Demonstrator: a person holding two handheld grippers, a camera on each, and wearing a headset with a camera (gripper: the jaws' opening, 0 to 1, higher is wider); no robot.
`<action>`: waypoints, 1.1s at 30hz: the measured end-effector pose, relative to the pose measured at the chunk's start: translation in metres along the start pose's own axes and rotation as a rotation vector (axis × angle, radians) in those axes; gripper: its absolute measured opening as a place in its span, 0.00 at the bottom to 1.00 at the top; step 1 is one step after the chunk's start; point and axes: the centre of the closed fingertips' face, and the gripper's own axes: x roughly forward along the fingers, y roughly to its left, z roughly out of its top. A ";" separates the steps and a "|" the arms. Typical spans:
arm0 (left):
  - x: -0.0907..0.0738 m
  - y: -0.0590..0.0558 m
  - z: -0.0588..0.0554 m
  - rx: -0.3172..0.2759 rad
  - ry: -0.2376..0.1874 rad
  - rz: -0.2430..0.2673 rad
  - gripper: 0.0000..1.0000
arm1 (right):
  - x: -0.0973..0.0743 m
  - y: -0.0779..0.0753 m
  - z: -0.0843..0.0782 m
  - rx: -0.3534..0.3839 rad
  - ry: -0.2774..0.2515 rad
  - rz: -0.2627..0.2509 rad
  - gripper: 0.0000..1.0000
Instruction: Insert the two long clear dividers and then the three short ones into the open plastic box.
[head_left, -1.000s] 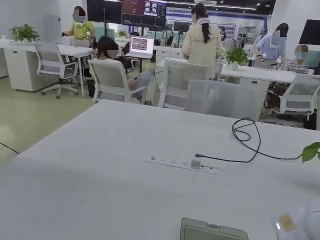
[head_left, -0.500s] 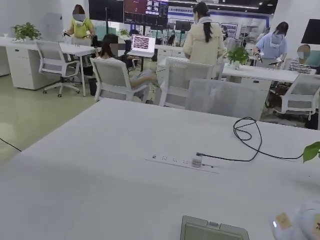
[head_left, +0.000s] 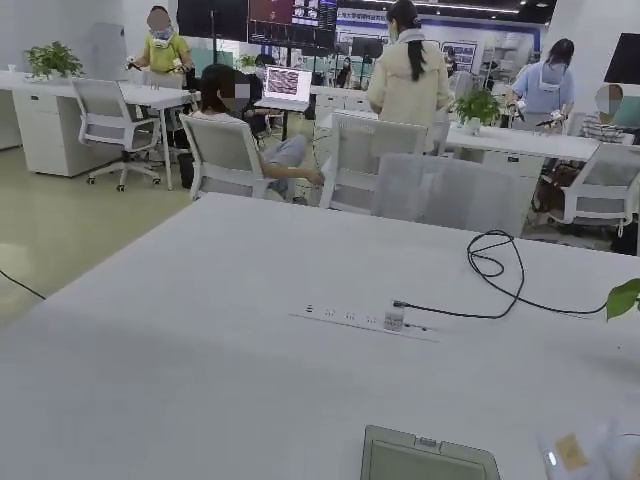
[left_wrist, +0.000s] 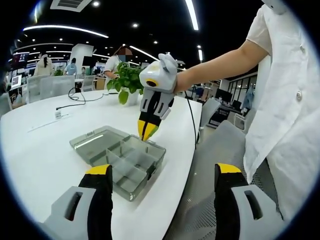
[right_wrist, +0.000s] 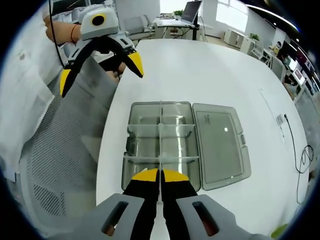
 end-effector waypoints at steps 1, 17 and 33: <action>0.000 0.000 0.000 -0.001 0.002 0.001 0.85 | 0.001 0.000 0.000 0.001 -0.001 0.000 0.03; -0.002 0.002 -0.005 -0.007 0.012 0.002 0.86 | 0.022 -0.001 -0.011 -0.033 0.037 -0.004 0.03; -0.002 0.002 -0.005 -0.007 0.018 0.002 0.86 | 0.024 -0.001 -0.014 -0.031 0.053 -0.009 0.03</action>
